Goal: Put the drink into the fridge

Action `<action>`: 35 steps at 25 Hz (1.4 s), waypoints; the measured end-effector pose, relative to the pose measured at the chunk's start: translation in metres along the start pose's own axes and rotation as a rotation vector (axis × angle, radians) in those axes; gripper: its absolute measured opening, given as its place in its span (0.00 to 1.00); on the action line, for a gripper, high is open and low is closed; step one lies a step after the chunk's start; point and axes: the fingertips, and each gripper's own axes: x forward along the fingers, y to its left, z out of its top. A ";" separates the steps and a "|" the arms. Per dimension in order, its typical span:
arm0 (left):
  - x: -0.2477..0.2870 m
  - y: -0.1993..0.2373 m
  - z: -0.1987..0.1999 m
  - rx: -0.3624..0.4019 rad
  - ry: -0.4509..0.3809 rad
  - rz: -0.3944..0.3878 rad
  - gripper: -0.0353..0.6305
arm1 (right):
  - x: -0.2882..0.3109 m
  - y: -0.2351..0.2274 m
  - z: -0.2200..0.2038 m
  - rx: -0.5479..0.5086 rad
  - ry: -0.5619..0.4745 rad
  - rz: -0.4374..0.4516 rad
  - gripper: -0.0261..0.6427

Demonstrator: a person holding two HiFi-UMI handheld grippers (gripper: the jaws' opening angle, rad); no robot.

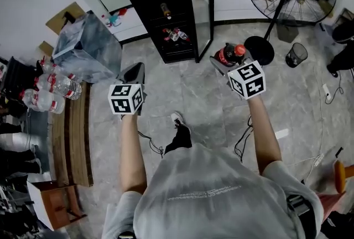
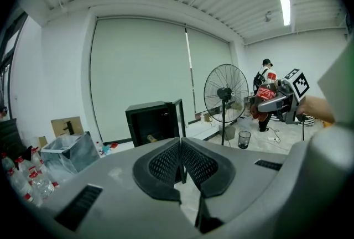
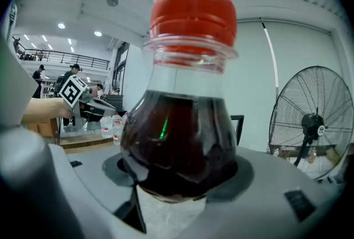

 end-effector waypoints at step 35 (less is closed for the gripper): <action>0.303 0.273 -0.030 -0.056 0.132 -0.136 0.07 | 0.373 -0.071 0.038 -0.005 0.196 -0.062 0.50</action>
